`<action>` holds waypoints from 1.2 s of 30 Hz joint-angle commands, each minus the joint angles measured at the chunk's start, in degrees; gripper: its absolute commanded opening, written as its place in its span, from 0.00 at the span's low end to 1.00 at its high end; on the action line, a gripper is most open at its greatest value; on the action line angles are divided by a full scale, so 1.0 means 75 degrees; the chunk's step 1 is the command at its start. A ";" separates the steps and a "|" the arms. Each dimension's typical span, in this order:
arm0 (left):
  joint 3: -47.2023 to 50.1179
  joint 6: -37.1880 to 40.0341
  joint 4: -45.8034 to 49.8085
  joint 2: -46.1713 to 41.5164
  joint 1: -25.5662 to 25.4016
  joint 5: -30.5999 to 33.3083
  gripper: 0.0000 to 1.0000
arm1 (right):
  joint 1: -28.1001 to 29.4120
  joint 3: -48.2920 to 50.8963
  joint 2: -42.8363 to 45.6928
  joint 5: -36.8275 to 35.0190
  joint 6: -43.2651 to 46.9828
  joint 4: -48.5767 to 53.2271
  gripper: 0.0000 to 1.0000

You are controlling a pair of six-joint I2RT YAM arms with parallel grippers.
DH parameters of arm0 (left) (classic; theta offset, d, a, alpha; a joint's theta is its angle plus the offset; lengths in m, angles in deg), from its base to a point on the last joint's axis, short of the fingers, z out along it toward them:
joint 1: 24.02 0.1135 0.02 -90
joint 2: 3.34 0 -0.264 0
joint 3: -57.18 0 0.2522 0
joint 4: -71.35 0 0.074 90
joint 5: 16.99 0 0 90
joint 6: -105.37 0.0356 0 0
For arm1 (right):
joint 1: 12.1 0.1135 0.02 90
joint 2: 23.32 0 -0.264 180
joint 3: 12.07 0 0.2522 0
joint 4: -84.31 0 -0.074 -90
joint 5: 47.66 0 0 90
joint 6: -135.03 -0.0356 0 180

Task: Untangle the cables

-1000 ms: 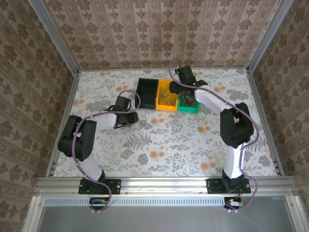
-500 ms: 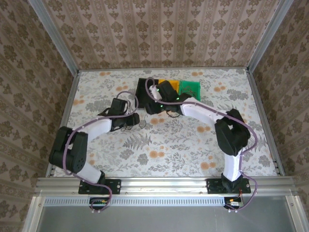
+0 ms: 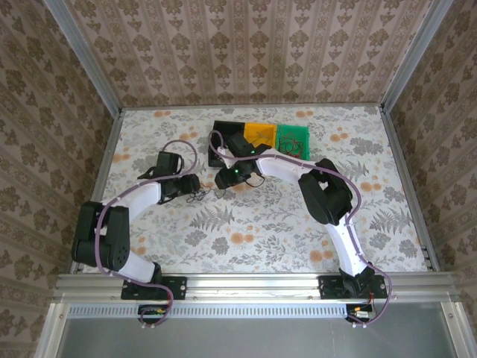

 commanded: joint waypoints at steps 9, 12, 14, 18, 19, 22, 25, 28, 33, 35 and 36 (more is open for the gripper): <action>-0.0161 -0.0260 -0.0288 0.0993 0.0029 0.0127 0.42 | -0.0072 0.0677 0.0982 -0.0001 0.0364 -0.0176 0.03; -0.0318 -0.0286 -0.0143 0.1268 0.0029 0.0166 0.27 | -0.0198 0.1201 0.1757 -0.0520 0.0418 -0.0300 0.02; -0.0321 -0.0318 -0.0136 0.1391 0.0029 0.0240 0.19 | -0.0371 0.1661 0.2435 -0.0959 0.0276 -0.0557 0.00; -0.0283 -0.0437 -0.0173 0.1492 0.0029 0.0210 0.13 | -0.0754 0.2512 0.3804 -0.2334 0.0053 -0.1106 0.00; -0.0273 -0.0470 -0.0172 0.1493 0.0029 0.0183 0.12 | -0.0889 0.2683 0.4141 -0.2830 -0.0028 -0.1217 0.00; -0.0209 -0.0529 -0.0207 0.1483 0.0029 0.0173 0.09 | -0.1388 0.3074 0.5066 -0.3852 -0.0360 -0.1556 0.00; -0.0179 -0.0531 -0.0218 0.1491 0.0019 0.0159 0.09 | -0.1960 0.3380 0.5801 -0.4301 -0.0742 -0.1940 0.00; -0.0168 -0.0538 -0.0198 0.1493 0.0018 0.0149 0.10 | -0.2341 0.3544 0.6386 -0.4880 -0.0878 -0.2206 0.00; -0.0127 -0.0558 -0.0200 0.1493 0.0017 0.0133 0.10 | -0.2685 0.3486 0.6905 -0.5308 -0.0946 -0.2295 0.00; -0.0121 -0.0559 -0.0200 0.1493 0.0018 0.0120 0.11 | -0.2705 0.3460 0.6972 -0.5297 -0.0829 -0.2343 0.00; -0.0109 -0.0559 -0.0186 0.1493 0.0015 0.0132 0.11 | -0.2714 0.3440 0.6994 -0.5388 -0.0818 -0.2324 0.00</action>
